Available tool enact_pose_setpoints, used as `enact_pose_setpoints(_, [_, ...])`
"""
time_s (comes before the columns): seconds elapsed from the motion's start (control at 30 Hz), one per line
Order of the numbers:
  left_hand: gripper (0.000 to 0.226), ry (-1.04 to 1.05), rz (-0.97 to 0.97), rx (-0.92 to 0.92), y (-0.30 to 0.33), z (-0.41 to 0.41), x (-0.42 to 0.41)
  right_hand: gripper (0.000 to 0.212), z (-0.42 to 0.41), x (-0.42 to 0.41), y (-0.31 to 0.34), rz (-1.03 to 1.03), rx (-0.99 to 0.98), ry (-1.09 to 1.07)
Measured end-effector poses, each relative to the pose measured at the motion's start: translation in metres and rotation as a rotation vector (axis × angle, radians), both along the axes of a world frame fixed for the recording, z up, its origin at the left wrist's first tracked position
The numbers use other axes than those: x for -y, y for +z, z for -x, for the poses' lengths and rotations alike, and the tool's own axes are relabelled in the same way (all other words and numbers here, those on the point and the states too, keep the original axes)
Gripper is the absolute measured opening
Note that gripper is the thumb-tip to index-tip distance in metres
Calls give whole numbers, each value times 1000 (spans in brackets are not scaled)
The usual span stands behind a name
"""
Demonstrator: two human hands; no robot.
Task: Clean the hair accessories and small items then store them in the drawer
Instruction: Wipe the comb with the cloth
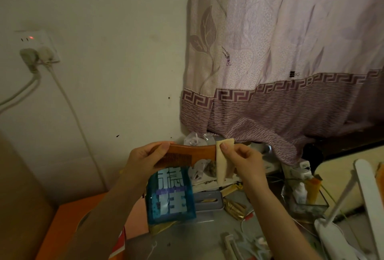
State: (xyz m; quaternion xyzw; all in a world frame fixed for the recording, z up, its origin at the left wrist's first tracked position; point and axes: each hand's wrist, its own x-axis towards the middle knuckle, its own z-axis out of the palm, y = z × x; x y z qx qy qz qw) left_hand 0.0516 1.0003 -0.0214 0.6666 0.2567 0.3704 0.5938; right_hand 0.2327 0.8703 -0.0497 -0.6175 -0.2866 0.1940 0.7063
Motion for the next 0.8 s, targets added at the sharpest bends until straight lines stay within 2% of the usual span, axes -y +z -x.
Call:
enact_pose_setpoints(0.07, [21,-10,70,20,-1,-3,2,28,2,-3,0,-12,-50,-11])
enact_pose_setpoints(0.2, [46,13,133,-6,-7,-9,4,23,11,-8,2,-55,-158,-13])
enact_pose_setpoints(0.27, [43,28,144,-41,-10,-12,7,27,19,-11,4,-71,-190,-2])
enact_pose_setpoints(0.37, [28,62,149,-50,-12,-17,10,50,29,-16,5,-51,-170,-30])
enact_pose_setpoints(0.47, [25,78,115,-86,-13,-16,12,63,31,-20,3,-37,-154,-47])
enact_pose_setpoints(0.57, [24,69,54,-98,-12,-13,15,54,28,-19,2,-42,-156,-59])
enact_pose_setpoints(0.8, [28,39,57,-128,-6,-8,13,11,9,-17,4,-104,-210,-94])
